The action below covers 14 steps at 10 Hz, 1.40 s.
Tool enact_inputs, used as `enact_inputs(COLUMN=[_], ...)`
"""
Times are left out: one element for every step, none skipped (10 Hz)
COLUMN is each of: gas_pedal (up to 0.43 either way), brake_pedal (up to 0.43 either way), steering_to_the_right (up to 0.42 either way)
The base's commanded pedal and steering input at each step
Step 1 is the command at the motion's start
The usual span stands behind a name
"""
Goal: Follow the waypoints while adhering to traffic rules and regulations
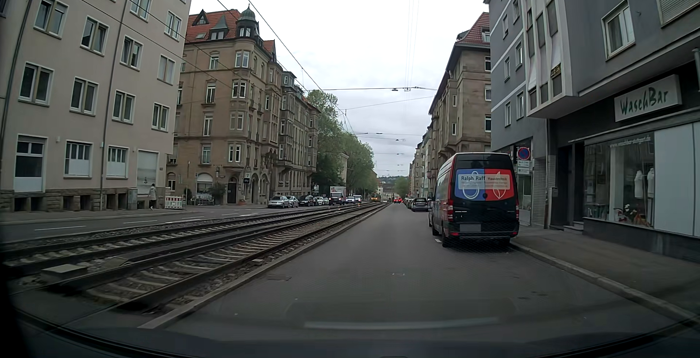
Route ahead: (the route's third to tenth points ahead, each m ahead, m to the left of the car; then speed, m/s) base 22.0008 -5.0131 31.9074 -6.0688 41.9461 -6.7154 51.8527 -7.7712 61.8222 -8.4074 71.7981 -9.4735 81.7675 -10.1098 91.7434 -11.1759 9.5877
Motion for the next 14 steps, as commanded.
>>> enact_inputs(gas_pedal=[0.008,0.028,0.028,0.039,0.039,0.039,0.047,0.047,0.059,0.059,0.059,0.059,0.059,0.067], brake_pedal=[0.000,0.000,0.000,0.000,0.000,0.000,0.000,0.000,0.000,0.000,0.000,0.000,0.000,0.000], steering_to_the_right=[0.017,0.017,0.017,0.016,0.016,0.016,0.017,0.020,0.024,0.024,0.024,0.025,0.025,0.025])
